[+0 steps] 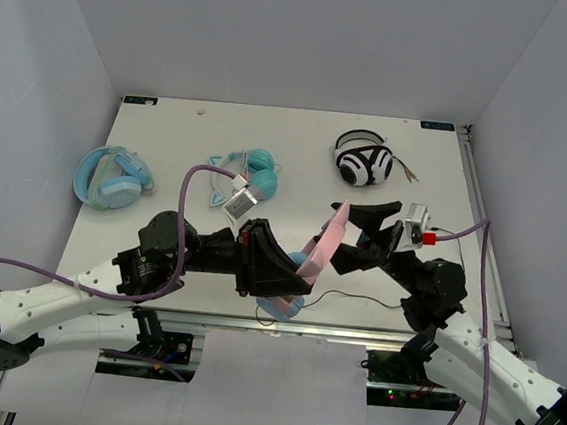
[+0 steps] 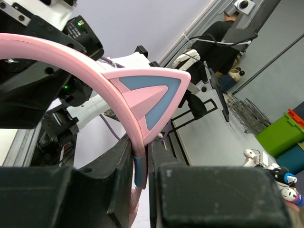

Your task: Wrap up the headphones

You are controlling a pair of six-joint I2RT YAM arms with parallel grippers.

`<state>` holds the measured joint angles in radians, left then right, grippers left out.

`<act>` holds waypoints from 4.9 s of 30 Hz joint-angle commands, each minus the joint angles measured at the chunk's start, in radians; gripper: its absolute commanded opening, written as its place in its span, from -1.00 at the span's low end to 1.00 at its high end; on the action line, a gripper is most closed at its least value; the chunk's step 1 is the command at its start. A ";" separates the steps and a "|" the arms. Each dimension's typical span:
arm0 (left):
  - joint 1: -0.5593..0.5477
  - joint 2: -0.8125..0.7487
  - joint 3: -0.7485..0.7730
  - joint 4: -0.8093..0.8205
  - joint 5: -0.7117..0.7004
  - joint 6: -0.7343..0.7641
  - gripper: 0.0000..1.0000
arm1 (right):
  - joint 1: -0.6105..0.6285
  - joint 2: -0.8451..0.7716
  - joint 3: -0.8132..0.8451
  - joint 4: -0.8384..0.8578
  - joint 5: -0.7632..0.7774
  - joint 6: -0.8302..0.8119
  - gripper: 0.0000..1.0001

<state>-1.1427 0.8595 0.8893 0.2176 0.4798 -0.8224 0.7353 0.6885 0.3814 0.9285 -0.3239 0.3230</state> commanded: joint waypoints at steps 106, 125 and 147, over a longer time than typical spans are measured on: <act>-0.014 0.402 1.002 -0.958 -0.664 0.828 0.49 | -0.102 0.147 0.253 -0.777 -0.033 -0.024 -0.85; -0.014 -0.026 0.387 -0.462 -0.416 1.033 0.48 | -0.254 0.173 0.277 -0.039 -0.661 0.898 -0.85; -0.014 0.229 0.353 -0.226 -0.154 1.076 0.40 | -0.242 0.095 0.181 -0.049 -0.688 0.882 -0.85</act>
<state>-1.1543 1.0872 1.2091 -0.0593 0.2486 0.2617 0.4866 0.8022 0.5671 0.8348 -1.0248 1.1761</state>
